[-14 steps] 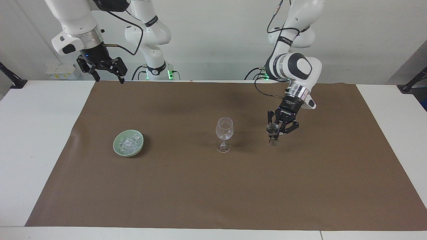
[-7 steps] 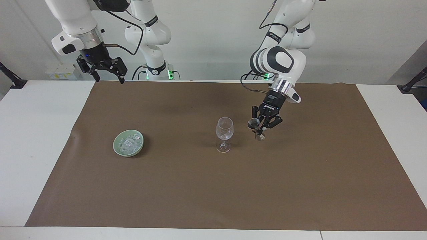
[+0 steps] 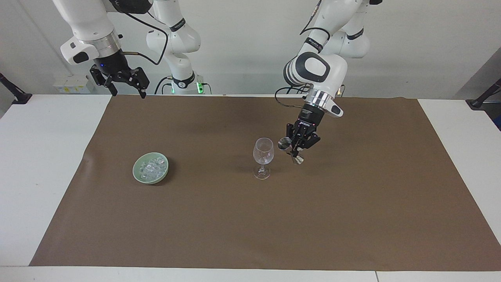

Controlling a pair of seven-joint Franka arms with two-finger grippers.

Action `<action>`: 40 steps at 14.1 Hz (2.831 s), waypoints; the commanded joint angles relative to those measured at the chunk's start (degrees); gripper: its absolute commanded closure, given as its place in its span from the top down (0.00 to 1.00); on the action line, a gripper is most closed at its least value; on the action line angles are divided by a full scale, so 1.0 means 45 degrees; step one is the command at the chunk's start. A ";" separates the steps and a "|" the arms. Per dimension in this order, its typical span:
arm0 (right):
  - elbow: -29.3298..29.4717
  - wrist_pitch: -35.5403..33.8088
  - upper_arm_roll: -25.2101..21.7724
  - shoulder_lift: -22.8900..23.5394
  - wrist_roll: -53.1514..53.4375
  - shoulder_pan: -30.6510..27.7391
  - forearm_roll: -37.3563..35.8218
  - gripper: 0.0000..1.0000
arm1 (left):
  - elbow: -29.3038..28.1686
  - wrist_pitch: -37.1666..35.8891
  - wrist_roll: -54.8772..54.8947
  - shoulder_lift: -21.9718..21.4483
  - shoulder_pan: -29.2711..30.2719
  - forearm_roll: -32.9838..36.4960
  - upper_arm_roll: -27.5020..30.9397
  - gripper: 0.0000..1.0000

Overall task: Pour wine and add ice with both arms
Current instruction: 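Lift the jigger with the left gripper and carry it toward the glass, then position the jigger over the clear glass with the left gripper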

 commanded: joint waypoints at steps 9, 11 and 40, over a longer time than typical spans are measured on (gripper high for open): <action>-0.0249 -0.0134 -0.0004 -0.0284 -0.0365 -0.0062 0.0211 1.00 | 0.0471 0.1405 0.0894 0.0402 -0.0841 0.1619 0.0115 0.00; -0.0249 -0.0134 -0.0004 -0.0284 -0.0365 -0.0062 0.0211 1.00 | 0.0451 0.1405 0.1187 0.0402 -0.0861 0.1619 0.0115 0.00; -0.0249 -0.0134 -0.0004 -0.0304 -0.0365 -0.0062 0.0211 1.00 | 0.0959 0.2928 0.5349 0.0930 -0.1719 0.2086 0.0115 0.00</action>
